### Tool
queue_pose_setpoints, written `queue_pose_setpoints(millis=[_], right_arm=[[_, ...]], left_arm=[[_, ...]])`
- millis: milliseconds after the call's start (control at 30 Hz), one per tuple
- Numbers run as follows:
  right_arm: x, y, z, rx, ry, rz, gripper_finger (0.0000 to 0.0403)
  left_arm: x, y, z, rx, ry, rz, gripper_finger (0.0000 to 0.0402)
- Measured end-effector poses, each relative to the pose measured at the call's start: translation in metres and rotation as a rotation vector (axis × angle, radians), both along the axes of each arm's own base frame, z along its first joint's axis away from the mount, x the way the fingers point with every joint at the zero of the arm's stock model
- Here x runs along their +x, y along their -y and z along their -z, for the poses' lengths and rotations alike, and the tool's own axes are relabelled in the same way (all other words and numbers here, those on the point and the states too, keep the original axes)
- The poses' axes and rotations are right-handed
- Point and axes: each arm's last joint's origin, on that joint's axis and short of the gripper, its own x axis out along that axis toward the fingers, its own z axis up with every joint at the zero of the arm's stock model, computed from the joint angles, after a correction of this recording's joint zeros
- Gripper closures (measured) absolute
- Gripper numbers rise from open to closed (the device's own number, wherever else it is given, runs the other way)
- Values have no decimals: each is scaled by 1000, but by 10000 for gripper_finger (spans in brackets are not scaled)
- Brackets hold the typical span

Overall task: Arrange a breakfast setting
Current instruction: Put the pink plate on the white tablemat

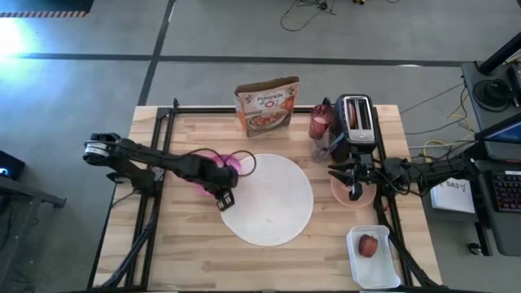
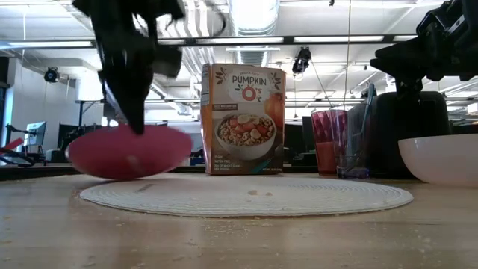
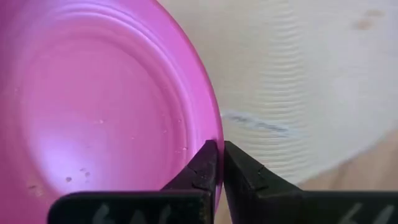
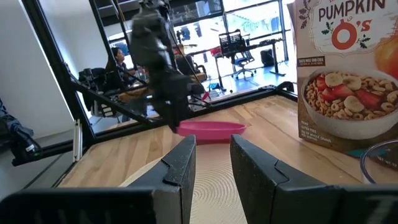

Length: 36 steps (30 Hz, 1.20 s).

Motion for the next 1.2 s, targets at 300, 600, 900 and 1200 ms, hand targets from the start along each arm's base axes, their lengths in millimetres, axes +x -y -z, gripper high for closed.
queue_pose_setpoints(millis=[300, 600, 900, 1200], right_arm=[[0, 0, 0, 0, 0, 0, 312], [0, 0, 0, 0, 0, 0, 312], [0, 0, 0, 0, 0, 0, 312], [0, 0, 0, 0, 0, 0, 312]], left_arm=[[20, 62, -11, 86, 46, 387, 401], [61, 88, 5, 155, -30, 661, 402], [74, 96, 14, 71, -141, 660, 401], [75, 105, 19, 22, -135, 634, 363]])
